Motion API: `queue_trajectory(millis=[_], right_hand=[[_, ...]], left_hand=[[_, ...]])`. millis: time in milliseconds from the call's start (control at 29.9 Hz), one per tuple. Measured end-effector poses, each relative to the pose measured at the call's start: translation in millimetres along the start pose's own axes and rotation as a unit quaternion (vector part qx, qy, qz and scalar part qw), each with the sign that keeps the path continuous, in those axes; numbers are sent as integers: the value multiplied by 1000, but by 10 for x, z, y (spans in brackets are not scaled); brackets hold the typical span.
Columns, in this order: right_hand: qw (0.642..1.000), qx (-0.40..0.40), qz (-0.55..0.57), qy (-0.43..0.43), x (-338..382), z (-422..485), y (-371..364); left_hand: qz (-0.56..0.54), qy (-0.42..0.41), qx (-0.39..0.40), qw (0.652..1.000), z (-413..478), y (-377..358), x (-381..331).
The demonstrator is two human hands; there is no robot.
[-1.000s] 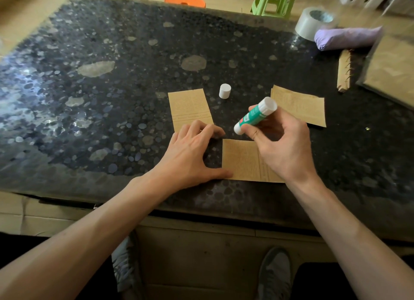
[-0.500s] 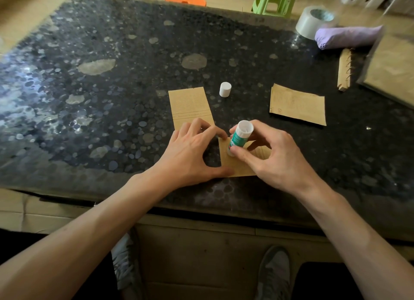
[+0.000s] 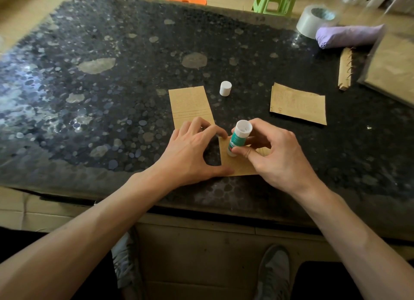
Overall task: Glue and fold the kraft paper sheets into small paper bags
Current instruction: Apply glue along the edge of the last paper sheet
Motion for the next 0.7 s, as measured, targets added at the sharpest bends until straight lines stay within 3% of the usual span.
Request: queue_trajectory(millis=[234, 535, 702], right_hand=[[1000, -24, -12, -8, 15, -4, -12], [999, 36, 9, 12, 25, 16, -65], [1000, 7, 3, 21, 55, 12, -48]], left_hand=[[0, 0, 1, 1000, 6, -7, 5], [3, 4, -4, 1000, 7, -4, -5], [-3, 3, -4, 1000, 2, -5, -3]])
Point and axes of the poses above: each hand's wrist, its own z-axis towards the middle knuckle, its own y-axis out of the back of the hand, x = y × z, the point moved 5 cm from there along z, towards the middle knuckle, and after that the axes turned 3 degrees about -x, right-handed, at the moved point
